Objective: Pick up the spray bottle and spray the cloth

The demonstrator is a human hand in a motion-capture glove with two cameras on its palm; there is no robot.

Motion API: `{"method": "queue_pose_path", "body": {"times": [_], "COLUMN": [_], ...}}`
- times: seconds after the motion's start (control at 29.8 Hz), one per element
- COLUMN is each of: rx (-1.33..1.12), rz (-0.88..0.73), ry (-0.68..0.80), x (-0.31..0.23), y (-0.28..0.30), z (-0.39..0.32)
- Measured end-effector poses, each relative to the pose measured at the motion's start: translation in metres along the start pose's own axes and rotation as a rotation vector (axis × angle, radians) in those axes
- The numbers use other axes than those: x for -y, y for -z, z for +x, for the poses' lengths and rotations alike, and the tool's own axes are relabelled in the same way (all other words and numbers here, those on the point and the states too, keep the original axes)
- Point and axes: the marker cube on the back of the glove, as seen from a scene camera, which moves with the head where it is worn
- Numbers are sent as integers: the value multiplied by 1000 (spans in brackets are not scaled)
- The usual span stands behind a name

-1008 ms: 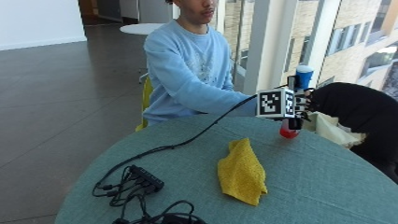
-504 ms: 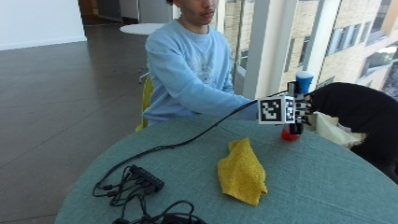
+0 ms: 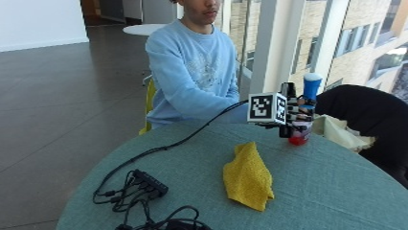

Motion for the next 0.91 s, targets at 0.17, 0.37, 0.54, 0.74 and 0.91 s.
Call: {"method": "queue_pose_path", "body": {"times": [0.17,0.37,0.54,0.74,0.91], "rx": [-161,-408,-567,-715,-765], "rz": [-2,32,81,126,145], "ry": [-33,-83,-130,-164,-161], "x": [-29,-94,-153,-215,-244], "y": [56,126,171,215,230], "z": [3,13,25,33,36]}}
